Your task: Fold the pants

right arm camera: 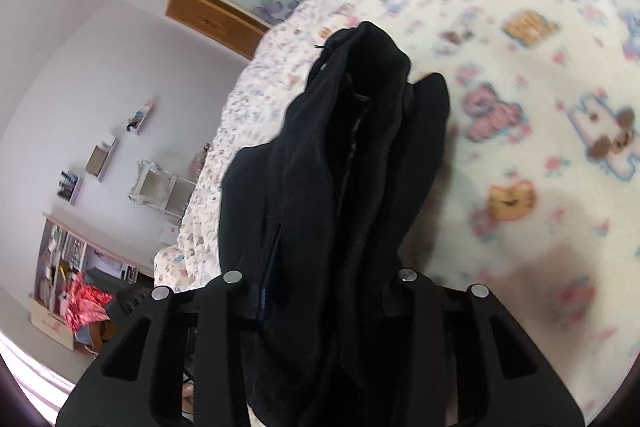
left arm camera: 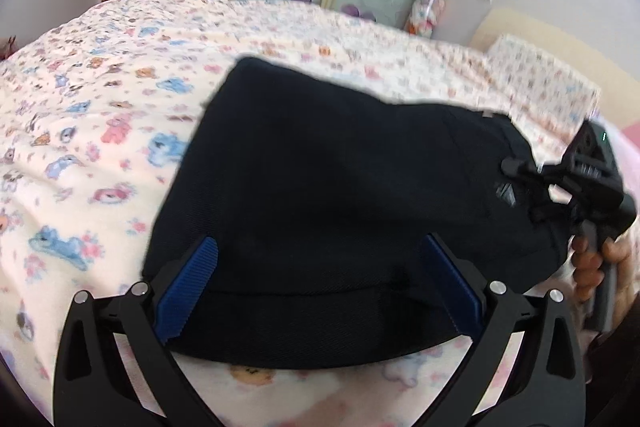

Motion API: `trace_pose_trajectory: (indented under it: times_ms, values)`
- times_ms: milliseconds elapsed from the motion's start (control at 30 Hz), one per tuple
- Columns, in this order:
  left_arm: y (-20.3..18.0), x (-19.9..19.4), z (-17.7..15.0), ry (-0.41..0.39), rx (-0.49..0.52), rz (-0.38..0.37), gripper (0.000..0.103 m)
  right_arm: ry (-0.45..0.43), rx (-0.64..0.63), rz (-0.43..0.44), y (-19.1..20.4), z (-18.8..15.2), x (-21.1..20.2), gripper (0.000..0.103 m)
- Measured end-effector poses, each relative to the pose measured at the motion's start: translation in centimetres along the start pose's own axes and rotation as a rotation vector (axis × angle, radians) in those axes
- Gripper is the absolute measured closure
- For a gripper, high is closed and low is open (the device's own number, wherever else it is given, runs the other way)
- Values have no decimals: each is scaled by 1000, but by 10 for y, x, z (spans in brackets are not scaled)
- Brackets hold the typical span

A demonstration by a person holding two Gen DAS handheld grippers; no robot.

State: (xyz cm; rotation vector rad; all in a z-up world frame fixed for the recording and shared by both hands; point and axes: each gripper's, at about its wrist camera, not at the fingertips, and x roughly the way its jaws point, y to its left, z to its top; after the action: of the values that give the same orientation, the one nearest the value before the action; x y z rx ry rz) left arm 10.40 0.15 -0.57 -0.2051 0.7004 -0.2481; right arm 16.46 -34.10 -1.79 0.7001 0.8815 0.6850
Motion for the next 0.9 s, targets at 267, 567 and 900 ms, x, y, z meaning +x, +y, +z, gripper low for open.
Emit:
trace_pose_trajectory:
  times_ms: [267, 567, 900]
  values:
    - [54, -43, 70, -112, -144, -45, 2, -17, -62, 23, 24, 3, 2, 67]
    - [115, 37, 85, 230, -285, -279, 2, -7, -56, -2, 14, 0, 1, 67]
    - [133, 81, 62, 388, -412, -527, 2, -1, -19, -17, 0, -10, -4, 67]
